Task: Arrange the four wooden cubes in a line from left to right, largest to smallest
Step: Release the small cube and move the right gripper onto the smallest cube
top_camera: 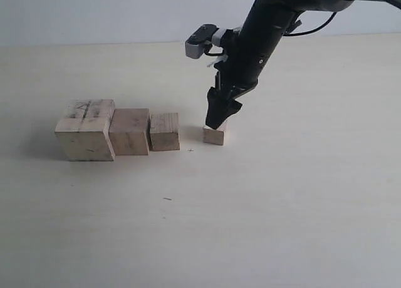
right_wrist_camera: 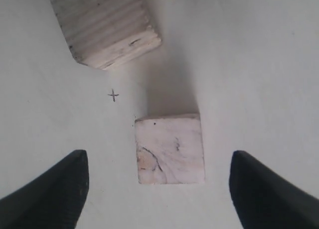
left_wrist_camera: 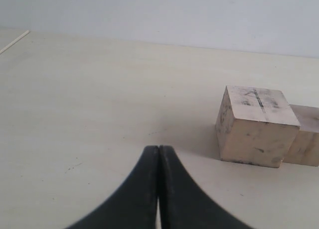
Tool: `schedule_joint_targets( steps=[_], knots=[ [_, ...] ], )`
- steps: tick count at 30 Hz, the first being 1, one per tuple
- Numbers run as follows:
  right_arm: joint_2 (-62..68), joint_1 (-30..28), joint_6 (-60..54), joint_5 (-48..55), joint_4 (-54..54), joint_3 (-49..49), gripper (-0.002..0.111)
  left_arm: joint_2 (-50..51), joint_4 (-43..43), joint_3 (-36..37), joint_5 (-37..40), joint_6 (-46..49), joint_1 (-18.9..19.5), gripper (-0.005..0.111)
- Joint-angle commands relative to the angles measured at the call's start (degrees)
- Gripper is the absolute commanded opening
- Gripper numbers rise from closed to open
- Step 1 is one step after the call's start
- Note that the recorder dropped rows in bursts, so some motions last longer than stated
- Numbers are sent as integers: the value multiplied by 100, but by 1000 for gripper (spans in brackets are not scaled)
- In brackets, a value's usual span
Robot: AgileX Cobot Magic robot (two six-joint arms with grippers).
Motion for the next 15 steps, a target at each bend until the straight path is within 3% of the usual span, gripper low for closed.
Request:
schedule_joint_targets(
  steps=[1, 10, 15],
  knots=[
    [145, 1, -94, -47, 79, 10, 72, -39, -4, -2, -42, -45, -31, 0],
    [365, 1, -106, -83, 88, 10, 68, -39, -4, -2, -42, -45, -31, 0],
    [374, 1, -106, -101, 88, 10, 49, -39, -4, -2, -42, -45, -31, 0]
  ],
)
